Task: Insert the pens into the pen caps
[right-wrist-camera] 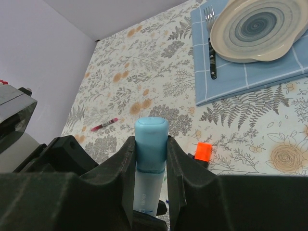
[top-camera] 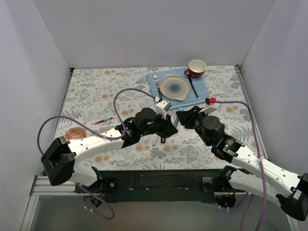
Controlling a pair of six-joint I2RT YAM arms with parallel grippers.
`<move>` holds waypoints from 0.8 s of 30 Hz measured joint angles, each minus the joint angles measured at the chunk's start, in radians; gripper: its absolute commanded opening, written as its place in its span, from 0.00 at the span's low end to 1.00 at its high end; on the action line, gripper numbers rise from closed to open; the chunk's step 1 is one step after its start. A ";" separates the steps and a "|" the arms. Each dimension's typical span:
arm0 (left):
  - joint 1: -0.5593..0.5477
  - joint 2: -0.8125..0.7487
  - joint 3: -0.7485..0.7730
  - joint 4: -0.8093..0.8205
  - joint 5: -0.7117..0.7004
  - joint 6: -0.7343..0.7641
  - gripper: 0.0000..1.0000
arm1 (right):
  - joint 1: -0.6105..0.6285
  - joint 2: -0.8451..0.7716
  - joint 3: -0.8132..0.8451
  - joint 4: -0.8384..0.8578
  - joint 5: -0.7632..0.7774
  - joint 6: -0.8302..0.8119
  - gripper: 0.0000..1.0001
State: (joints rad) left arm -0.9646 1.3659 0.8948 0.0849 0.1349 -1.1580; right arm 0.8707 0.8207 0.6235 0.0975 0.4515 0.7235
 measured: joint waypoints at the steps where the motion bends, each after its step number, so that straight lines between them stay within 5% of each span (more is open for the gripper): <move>1: -0.001 0.005 0.006 -0.008 -0.002 0.006 0.00 | 0.002 0.001 0.000 -0.006 0.008 0.000 0.01; 9: -0.006 0.038 0.024 -0.030 -0.008 0.034 0.00 | 0.005 0.006 -0.006 -0.023 0.016 0.026 0.04; 18: -0.007 0.022 0.016 -0.021 -0.013 0.051 0.00 | 0.007 -0.015 -0.020 -0.012 -0.002 0.068 0.27; 24: -0.006 -0.020 -0.018 0.014 -0.035 0.057 0.00 | 0.020 -0.022 -0.004 -0.040 -0.039 0.092 0.60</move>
State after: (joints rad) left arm -0.9707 1.3460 0.8764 0.0990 0.0998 -1.1007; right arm 0.8909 0.7986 0.6193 0.0578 0.4126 0.8154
